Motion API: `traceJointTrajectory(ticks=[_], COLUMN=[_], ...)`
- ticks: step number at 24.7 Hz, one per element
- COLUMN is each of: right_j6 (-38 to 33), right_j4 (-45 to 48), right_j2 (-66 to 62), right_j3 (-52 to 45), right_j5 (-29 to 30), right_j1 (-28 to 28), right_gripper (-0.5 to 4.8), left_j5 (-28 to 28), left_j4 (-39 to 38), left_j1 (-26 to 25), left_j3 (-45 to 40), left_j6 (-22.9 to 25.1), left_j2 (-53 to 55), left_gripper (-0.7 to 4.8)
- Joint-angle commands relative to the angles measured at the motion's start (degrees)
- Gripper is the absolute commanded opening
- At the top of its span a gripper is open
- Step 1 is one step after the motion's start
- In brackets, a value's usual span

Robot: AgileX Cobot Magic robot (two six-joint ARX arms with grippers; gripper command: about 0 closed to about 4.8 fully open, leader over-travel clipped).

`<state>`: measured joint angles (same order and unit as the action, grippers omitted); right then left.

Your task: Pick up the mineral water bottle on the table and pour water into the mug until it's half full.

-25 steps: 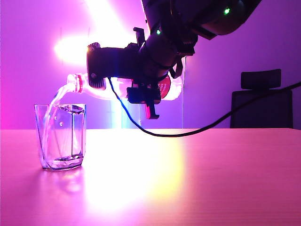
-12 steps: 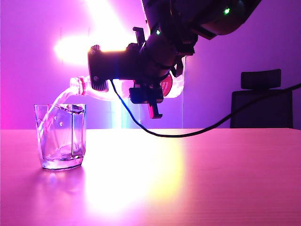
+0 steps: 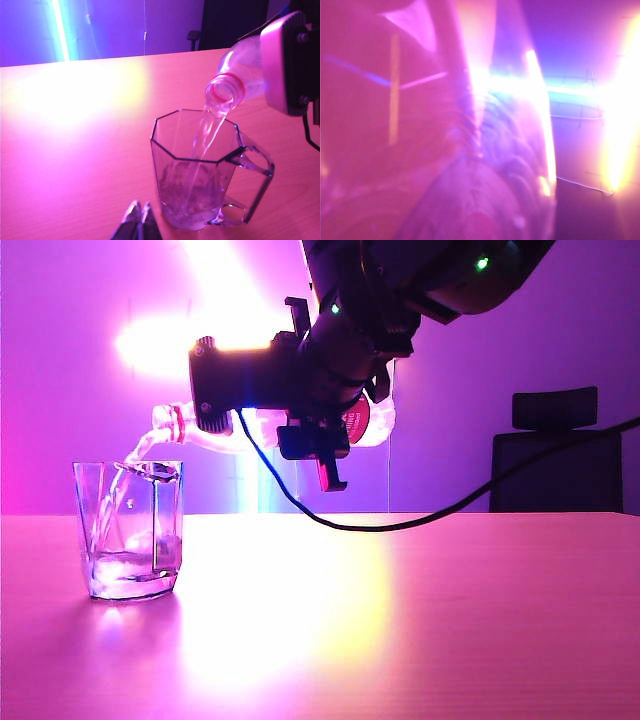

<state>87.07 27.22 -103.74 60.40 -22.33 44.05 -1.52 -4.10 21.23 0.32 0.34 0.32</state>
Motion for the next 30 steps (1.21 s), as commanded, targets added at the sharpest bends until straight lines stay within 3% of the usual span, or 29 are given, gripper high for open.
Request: traceJointTrajectory(ticks=[1,14,18,30], right_j6=[0.04,-0.76,-9.16,-21.33], right_j4=[3.34,3.21,2.16,-1.75], right_j2=[0.7,0.7,0.7,0.76], right_j3=[0.83,0.81,0.81,0.76], right_j5=[-0.87,-1.6,-1.7,-2.56], right_j1=[0.15,0.15,0.26,1.62], right_gripper=[2.11,2.11,2.11,2.11], left_j5=[0.24,0.24,0.24,0.24], left_j4=[0.28,0.28,0.28,0.28], left_j1=[-0.02,-0.02,-0.02,-0.02], left_j3=[0.2,0.2,0.2,0.17], left_j6=[-0.15,-0.15,-0.15,-0.15], left_j2=[0.02,0.02,0.02,0.02], left_gripper=[-0.02,-0.02,-0.02,-0.02])
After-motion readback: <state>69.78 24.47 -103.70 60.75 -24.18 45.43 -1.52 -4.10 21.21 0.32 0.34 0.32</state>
